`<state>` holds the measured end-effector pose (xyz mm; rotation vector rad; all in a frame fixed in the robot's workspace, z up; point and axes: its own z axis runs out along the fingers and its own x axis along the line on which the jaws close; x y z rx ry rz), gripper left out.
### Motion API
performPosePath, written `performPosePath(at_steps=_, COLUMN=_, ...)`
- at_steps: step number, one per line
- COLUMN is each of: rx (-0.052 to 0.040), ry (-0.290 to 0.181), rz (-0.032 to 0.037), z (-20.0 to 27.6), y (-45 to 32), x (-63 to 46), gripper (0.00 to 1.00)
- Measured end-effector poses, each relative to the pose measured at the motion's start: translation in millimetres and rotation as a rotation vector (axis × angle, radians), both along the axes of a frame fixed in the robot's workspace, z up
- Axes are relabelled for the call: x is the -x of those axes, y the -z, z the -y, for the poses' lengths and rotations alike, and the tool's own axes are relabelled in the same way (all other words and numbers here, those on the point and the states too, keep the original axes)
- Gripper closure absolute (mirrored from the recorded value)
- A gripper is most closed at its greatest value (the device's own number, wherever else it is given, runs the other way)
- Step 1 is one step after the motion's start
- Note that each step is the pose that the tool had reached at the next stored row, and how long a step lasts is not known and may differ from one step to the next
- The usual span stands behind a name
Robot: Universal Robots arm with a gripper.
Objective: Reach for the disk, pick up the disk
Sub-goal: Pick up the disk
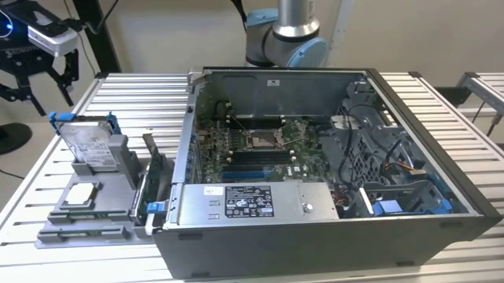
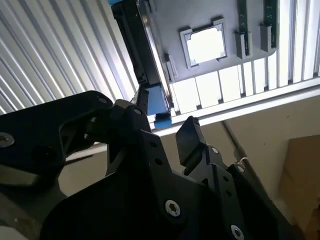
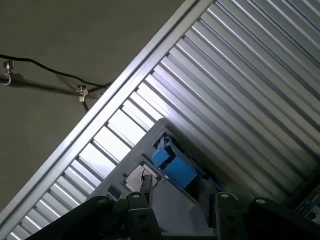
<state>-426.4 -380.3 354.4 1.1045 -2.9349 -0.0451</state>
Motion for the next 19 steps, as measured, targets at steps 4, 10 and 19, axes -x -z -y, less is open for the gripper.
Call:
performPosePath(at_steps=4, rx=0.0000, ry=-0.038, rz=0.0008, z=0.0, y=0.0, x=0.0, gripper=1.00)
performPosePath(at_steps=10, rx=0.0001, ry=-0.086, rz=0.0011, z=0.0, y=0.0, x=0.0, gripper=1.00)
performPosePath(at_steps=19, rx=0.0010, ry=-0.141, rz=0.0019, z=0.0, y=0.0, x=0.0, gripper=1.00)
